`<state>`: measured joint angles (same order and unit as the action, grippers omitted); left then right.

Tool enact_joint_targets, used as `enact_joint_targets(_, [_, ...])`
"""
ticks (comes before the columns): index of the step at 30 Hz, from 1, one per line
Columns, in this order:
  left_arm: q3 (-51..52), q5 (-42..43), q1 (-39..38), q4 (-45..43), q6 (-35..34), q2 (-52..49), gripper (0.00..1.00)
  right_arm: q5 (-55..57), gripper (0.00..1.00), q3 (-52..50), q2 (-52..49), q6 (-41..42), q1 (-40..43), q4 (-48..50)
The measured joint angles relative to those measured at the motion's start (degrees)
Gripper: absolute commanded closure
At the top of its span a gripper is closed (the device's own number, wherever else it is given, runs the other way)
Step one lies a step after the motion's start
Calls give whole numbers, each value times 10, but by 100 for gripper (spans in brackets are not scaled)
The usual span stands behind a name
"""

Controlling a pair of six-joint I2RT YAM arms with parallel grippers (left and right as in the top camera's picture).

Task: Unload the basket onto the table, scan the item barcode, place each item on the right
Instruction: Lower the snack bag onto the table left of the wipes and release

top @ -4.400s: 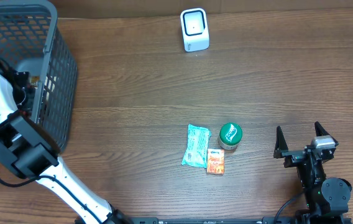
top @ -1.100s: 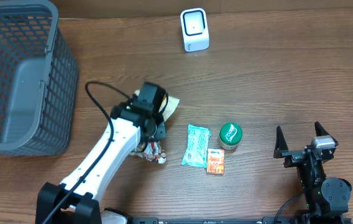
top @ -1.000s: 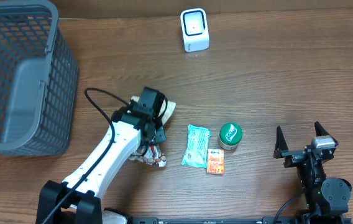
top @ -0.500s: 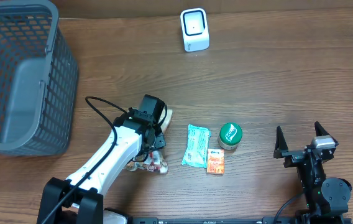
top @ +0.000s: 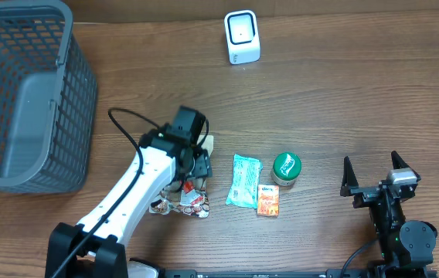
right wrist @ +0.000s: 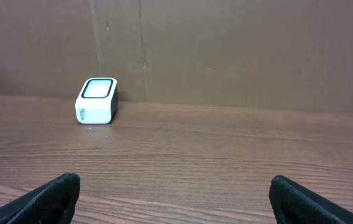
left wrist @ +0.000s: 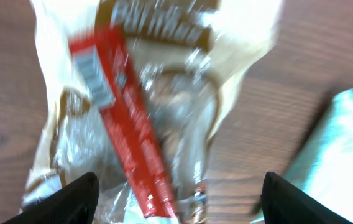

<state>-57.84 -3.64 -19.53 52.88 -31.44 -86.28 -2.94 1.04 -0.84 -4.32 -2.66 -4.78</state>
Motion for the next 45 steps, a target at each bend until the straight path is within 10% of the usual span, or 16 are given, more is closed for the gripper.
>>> enact_joint_targets(14, [-16,2,0,78,30,0,42,0,0,0,0,0,0,0])
enact_joint_targets(36, [76,12,0,-7,3,0,95,0,0,0,0,0,0,0])
enact_joint_targets(45, [76,6,0,-2,38,0,68,0,0,0,0,0,0,0])
